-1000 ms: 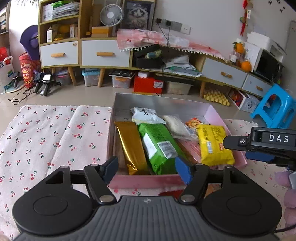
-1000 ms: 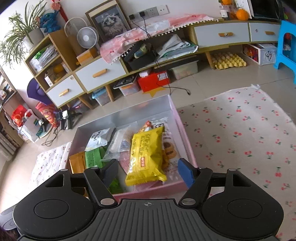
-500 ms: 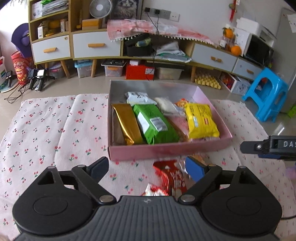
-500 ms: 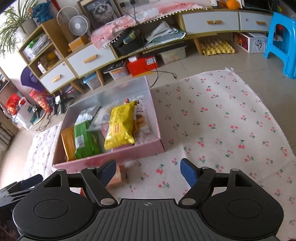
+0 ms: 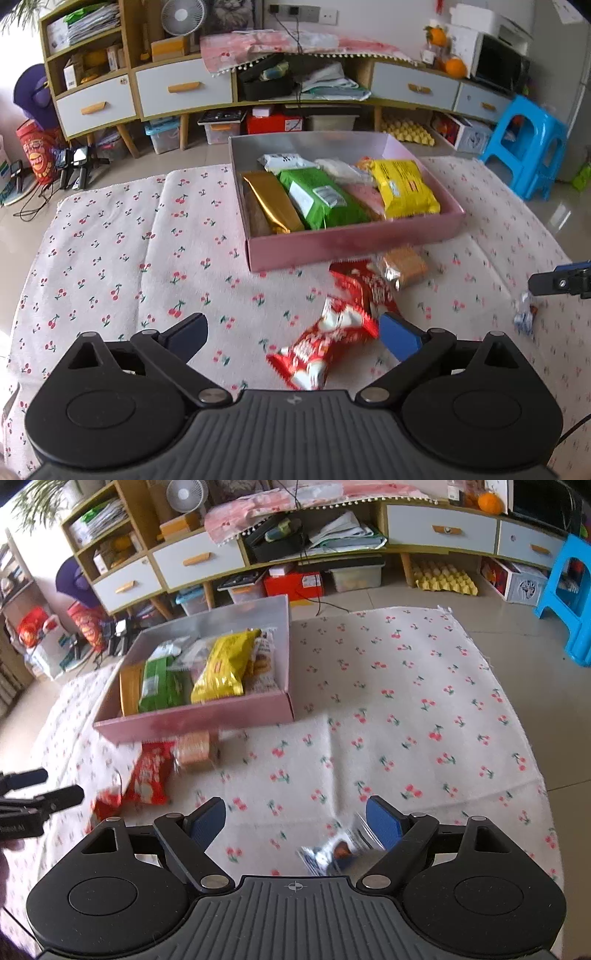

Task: Organize snacks
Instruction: 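Withdraw both tools from the box toward the remaining snacks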

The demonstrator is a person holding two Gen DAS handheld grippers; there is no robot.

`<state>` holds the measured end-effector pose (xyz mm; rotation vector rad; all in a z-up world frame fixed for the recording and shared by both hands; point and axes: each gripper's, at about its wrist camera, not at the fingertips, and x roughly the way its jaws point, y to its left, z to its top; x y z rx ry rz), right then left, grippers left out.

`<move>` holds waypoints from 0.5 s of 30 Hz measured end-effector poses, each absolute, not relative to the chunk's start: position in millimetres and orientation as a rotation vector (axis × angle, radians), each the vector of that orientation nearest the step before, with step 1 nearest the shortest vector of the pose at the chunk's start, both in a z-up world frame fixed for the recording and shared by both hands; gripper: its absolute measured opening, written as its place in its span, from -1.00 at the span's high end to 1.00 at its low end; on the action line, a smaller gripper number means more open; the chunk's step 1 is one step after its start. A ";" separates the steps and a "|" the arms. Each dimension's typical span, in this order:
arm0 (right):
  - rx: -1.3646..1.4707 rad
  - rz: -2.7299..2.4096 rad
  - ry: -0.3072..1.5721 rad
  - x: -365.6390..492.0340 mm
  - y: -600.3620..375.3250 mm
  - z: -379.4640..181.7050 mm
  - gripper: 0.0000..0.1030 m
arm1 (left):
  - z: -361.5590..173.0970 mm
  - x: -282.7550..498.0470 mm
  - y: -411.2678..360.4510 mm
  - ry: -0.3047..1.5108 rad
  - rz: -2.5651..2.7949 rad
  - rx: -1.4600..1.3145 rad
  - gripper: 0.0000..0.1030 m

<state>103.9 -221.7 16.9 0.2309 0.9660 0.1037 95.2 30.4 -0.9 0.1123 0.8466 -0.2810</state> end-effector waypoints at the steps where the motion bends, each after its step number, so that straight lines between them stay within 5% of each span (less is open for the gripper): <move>1: 0.224 0.105 0.966 100.1 -223.0 15.9 -0.65 | -1.9 92.7 31.0 0.845 -0.286 0.124 -0.93; 15: 0.092 0.144 0.975 52.5 -236.5 -9.0 -0.65 | -20.3 77.4 46.2 0.872 -0.354 0.133 -0.97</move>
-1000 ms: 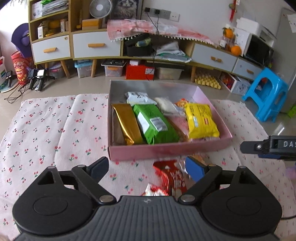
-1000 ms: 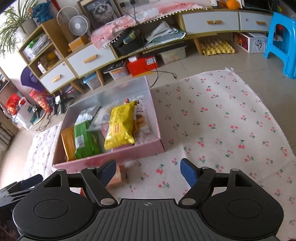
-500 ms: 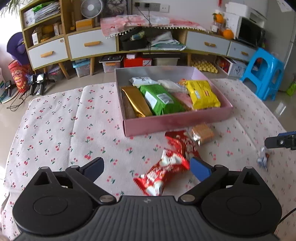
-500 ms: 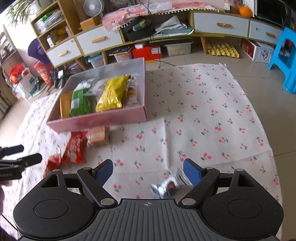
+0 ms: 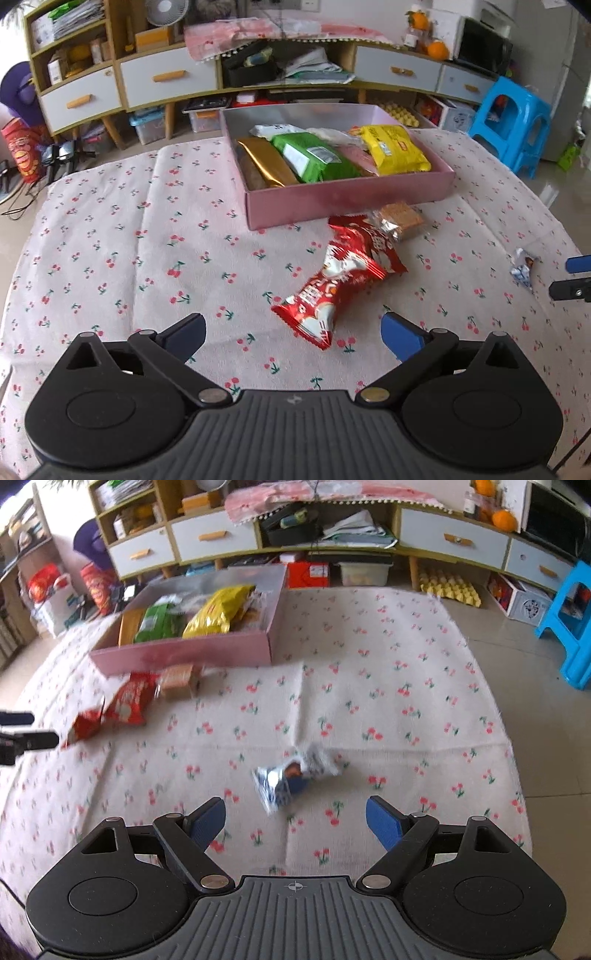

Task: Organize snacks
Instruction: 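Withdraw both tools from the box toward the remaining snacks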

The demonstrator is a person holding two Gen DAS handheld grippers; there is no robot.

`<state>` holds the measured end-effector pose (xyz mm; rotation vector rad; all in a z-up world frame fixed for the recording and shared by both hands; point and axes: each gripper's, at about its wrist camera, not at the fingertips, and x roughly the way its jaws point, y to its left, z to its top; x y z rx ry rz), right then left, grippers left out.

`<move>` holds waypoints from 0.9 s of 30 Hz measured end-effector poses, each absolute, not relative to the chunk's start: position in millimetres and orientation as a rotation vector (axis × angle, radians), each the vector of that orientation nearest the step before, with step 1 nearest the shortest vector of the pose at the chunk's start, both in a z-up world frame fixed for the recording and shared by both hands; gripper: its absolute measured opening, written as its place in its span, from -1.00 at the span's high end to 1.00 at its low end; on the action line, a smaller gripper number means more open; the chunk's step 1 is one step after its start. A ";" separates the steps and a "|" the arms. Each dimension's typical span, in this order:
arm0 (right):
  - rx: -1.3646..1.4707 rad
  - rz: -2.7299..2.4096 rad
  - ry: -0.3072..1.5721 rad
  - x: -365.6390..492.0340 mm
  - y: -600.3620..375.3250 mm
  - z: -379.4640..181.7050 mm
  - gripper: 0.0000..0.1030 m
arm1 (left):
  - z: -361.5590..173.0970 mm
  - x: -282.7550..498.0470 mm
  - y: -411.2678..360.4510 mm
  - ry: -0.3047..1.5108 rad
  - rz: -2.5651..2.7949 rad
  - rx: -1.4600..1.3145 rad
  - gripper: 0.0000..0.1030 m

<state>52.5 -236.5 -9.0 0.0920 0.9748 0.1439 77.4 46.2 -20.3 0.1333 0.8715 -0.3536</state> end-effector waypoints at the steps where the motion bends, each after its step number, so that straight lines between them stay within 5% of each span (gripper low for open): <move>1: 0.088 0.152 0.981 51.7 -235.4 -11.7 -0.65 | -22.7 76.0 46.8 0.869 -0.367 0.138 -0.98; 9: -0.002 0.237 1.019 47.0 -214.6 -37.1 -0.66 | -51.3 68.7 40.5 0.900 -0.448 0.245 -0.98; 15: -0.048 0.248 0.971 44.7 -210.9 -47.3 -1.00 | -57.2 70.0 44.1 0.871 -0.464 0.238 -1.00; 27: -0.044 0.259 0.896 57.3 -215.6 -52.2 -1.00 | -61.0 85.3 40.6 0.776 -0.464 0.208 -0.94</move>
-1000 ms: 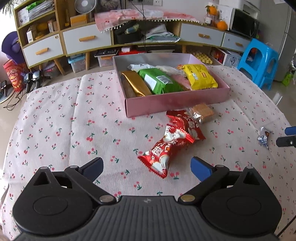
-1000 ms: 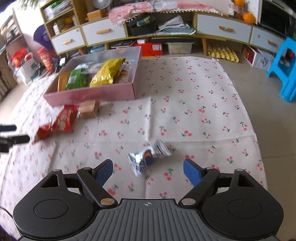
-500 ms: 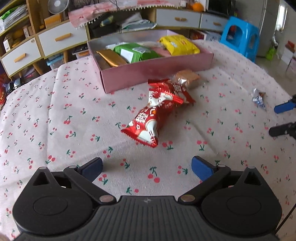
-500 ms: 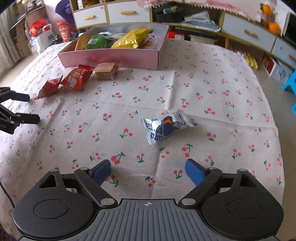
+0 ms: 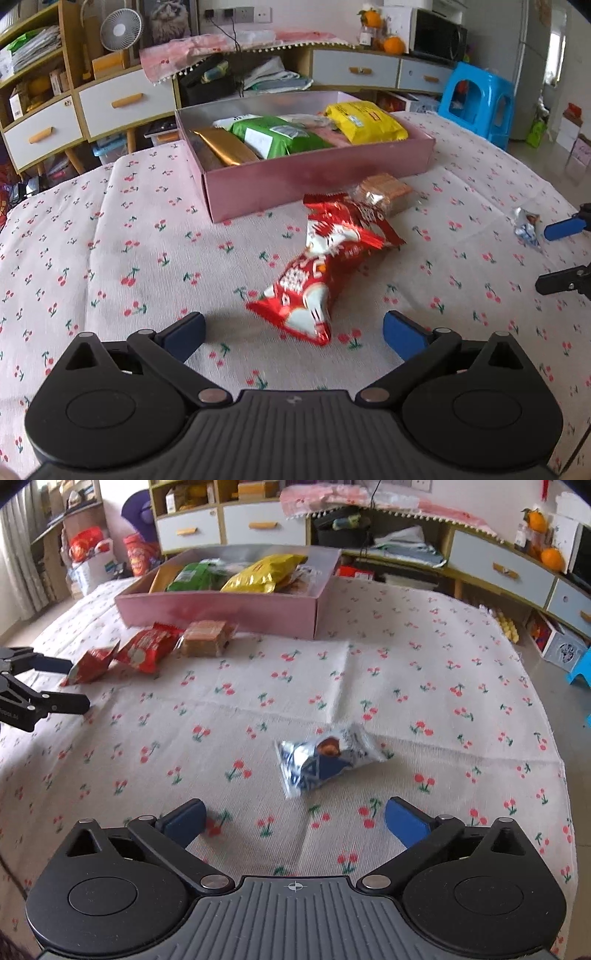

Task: Organize snacks
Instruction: 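Withdraw both tools from the box toward the remaining snacks, then grasp the red-white candy pack with the left tool while the right tool grasps the blue-white candy, then lift both held candies and carry them over the pink box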

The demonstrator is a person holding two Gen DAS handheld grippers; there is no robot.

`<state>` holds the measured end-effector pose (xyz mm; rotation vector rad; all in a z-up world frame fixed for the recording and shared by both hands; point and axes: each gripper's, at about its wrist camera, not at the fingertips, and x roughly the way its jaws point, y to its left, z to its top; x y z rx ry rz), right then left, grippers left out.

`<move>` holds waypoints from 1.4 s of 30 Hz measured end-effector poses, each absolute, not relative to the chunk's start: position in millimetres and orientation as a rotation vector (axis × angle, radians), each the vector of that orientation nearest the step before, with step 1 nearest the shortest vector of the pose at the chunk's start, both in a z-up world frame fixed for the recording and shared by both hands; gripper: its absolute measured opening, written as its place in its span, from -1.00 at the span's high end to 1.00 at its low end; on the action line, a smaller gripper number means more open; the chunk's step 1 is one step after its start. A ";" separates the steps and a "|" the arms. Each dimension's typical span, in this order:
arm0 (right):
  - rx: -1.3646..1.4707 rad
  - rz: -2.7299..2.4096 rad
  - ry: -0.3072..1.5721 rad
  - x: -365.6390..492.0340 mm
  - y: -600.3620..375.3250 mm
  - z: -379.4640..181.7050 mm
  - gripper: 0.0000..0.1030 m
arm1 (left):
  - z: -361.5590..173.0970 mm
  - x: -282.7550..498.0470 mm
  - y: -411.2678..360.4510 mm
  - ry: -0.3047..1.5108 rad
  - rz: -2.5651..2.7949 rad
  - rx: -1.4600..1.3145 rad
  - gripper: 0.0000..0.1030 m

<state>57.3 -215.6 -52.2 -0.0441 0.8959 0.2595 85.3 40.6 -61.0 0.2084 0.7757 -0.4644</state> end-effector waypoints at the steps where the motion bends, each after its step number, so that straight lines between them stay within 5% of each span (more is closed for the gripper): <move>1: -0.044 0.260 0.888 58.8 -215.5 -52.7 -1.00 | -59.8 86.5 39.4 0.772 -0.458 0.207 -0.85; 16: -0.041 0.238 0.821 73.5 -219.4 -53.1 -0.81 | -52.8 91.2 30.1 0.754 -0.476 0.207 -0.06; 19: -0.040 0.245 0.815 74.4 -218.2 -51.0 -0.61 | -51.4 90.9 27.8 0.760 -0.479 0.213 0.08; 21: -0.040 0.250 0.809 74.4 -217.6 -49.1 -0.31 | -50.3 90.7 26.2 0.766 -0.480 0.215 0.17; 25: -0.043 0.259 0.805 75.1 -216.5 -47.1 -0.01 | -47.4 92.5 24.5 0.797 -0.490 0.215 0.23; 34: -0.027 0.261 0.806 76.3 -215.4 -42.8 0.17 | -39.3 92.4 24.6 0.806 -0.475 0.201 0.28; 36: -0.015 0.262 0.806 76.9 -216.2 -41.3 0.36 | -36.3 93.4 25.4 0.810 -0.479 0.190 0.40; 42: 0.013 0.254 0.826 80.5 -216.7 -40.7 0.37 | -33.3 96.5 29.5 0.829 -0.461 0.153 0.41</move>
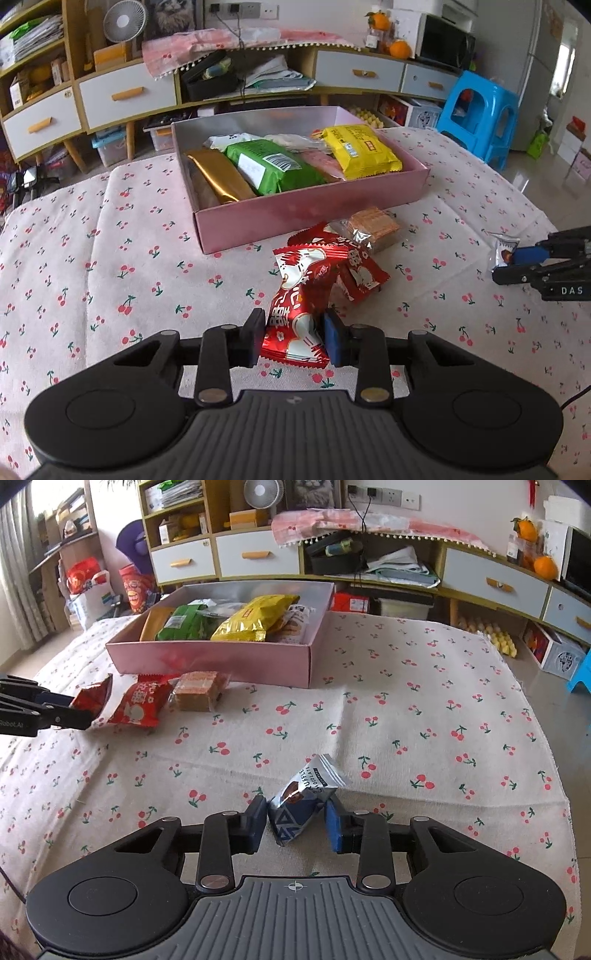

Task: Organize snacks
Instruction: 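Lift both held candies and carry them over the pink box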

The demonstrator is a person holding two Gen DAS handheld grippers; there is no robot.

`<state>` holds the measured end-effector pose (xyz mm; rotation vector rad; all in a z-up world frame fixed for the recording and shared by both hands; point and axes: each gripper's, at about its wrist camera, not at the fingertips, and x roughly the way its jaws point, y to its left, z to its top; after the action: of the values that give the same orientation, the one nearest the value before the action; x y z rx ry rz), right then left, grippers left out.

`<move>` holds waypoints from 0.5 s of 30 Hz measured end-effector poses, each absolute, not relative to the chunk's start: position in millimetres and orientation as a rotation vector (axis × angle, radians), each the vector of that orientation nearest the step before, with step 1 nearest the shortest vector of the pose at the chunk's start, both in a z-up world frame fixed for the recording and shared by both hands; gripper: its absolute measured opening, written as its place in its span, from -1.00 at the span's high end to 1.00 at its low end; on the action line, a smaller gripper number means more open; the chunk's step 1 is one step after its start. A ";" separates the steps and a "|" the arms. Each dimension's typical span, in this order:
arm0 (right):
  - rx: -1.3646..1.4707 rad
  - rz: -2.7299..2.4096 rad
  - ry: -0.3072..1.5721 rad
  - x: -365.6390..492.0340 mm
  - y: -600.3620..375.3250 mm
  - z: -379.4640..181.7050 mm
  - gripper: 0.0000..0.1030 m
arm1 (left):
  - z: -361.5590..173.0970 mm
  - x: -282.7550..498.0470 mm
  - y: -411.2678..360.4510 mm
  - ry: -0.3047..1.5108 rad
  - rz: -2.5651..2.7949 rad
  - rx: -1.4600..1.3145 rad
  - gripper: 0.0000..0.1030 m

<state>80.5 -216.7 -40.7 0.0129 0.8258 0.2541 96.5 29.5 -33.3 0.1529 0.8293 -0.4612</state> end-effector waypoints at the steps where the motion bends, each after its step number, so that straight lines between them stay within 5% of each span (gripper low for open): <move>1: 0.019 0.255 0.828 80.6 -216.8 -40.4 0.38 | -32.9 96.8 30.0 0.833 -0.459 0.146 0.41; 15: 0.096 0.251 0.790 92.0 -213.2 -17.6 0.38 | -9.2 99.8 31.6 0.803 -0.440 0.078 0.41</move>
<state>92.0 -213.2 -17.6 0.0958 0.7901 0.2505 99.8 31.6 -9.2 0.0777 0.8033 -0.4397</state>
